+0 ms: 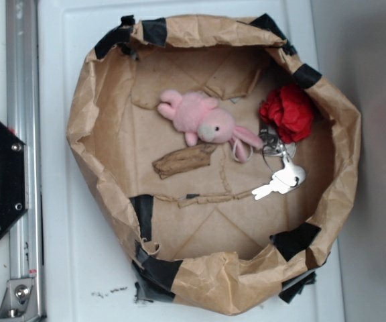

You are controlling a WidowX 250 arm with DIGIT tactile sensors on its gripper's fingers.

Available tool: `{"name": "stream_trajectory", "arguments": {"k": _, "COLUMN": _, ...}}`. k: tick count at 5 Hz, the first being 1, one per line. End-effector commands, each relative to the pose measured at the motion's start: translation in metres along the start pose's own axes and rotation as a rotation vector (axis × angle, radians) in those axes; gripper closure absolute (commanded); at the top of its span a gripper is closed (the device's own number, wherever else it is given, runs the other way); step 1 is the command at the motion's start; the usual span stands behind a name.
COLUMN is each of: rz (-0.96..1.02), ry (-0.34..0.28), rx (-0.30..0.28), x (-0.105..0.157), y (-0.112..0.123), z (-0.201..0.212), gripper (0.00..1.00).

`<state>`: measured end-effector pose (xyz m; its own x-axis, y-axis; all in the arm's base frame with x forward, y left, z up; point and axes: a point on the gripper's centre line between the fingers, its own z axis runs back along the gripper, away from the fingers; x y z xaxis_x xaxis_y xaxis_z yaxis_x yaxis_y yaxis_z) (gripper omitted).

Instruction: Grab the wood chip.

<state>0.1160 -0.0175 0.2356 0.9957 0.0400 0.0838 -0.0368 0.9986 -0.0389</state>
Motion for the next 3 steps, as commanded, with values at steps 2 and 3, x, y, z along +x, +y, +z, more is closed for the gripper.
{"name": "stream_trajectory", "arguments": {"k": 2, "rz": 0.234, "ry": -0.034, "rx": -0.056, "x": 0.048, "y": 0.015, "z": -0.029, "gripper": 0.00}}
{"name": "stream_trajectory", "arguments": {"k": 3, "rz": 0.264, "ry": -0.001, "rx": -0.101, "x": 0.094, "y": 0.014, "z": -0.065, "gripper": 0.00}}
